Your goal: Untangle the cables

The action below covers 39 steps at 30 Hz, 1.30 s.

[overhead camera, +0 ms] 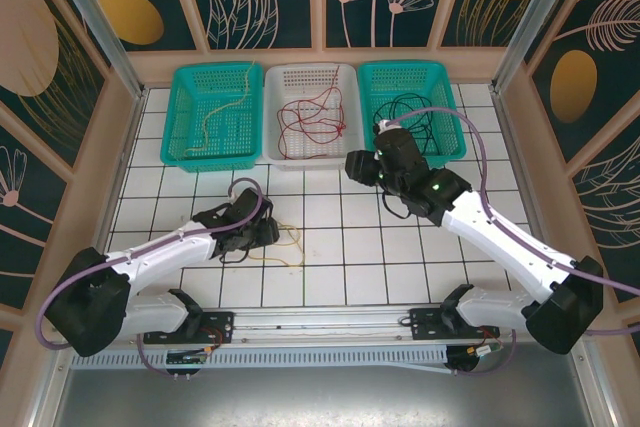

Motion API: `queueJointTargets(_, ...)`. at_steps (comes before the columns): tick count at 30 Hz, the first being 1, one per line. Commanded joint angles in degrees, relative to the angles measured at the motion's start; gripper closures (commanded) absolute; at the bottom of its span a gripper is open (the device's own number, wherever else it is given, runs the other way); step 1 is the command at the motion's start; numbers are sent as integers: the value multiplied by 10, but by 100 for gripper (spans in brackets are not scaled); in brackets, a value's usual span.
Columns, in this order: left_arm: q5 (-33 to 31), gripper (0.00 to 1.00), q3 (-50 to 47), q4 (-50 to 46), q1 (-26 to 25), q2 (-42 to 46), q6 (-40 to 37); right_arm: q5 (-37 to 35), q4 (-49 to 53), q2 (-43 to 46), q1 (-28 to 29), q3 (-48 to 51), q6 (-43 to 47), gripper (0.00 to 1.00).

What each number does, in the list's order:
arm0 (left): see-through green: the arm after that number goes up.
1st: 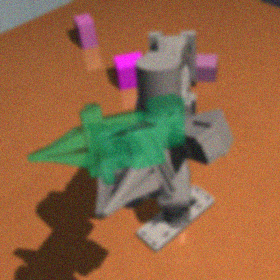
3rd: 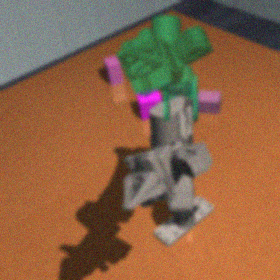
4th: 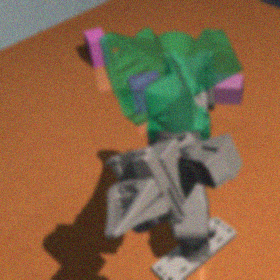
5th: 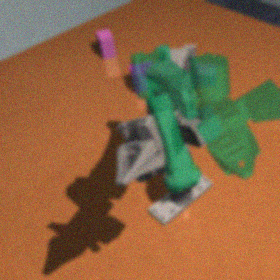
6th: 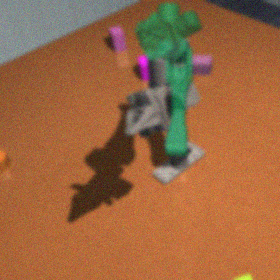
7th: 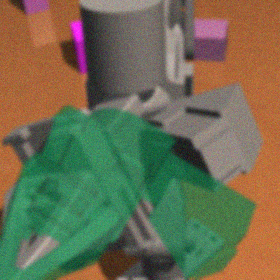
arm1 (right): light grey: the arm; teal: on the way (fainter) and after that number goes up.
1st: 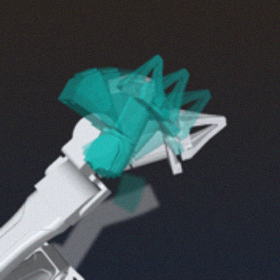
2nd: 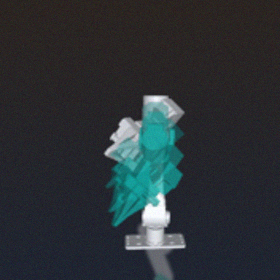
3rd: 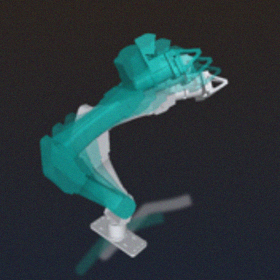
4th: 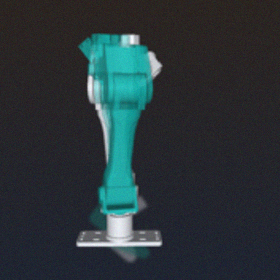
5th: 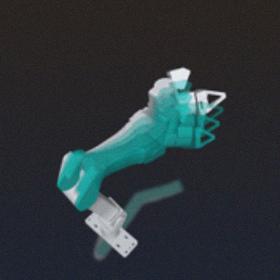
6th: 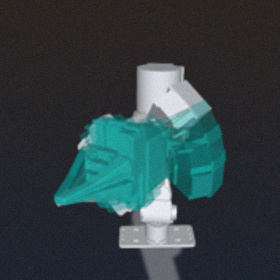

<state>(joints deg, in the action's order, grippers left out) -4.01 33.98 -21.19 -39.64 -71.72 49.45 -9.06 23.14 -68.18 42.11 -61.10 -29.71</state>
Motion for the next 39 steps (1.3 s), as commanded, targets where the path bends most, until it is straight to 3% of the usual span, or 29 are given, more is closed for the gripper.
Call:
queueJointTargets(1, 12, 59, -3, 13, 5, -14, -16, -16, -14, 10, 6, 7, -16, 51)
queueJointTargets(3, 19, 67, 6, 22, 6, -35, -30, -15, -13, 10, 8, 9, -18, 52)
queueJointTargets(7, 11, 98, 35, 16, 6, -61, -60, -16, -12, 16, 11, 14, -24, 56)
queueJointTargets(8, 8, 100, 43, 14, 6, -59, -68, -17, -11, 18, 11, 16, -25, 57)
queueJointTargets(15, 19, 100, 111, 12, 7, 24, -72, 16, -28, 46, 14, 28, -18, 60)
queueJointTargets(20, 36, 100, 161, 35, 7, 79, -24, 115, -93, 69, 25, 42, 8, 46)
queueJointTargets(28, 50, 100, 246, 6, 7, 69, -24, 116, -82, 39, 80, 10, 64, 37)
queueJointTargets(32, 47, 100, 261, -12, 7, 64, -41, 110, -39, 4, 90, -29, 92, 37)
queueJointTargets(39, 50, 100, 260, -16, 7, 74, -47, 87, -8, -31, 93, -51, 102, 47)
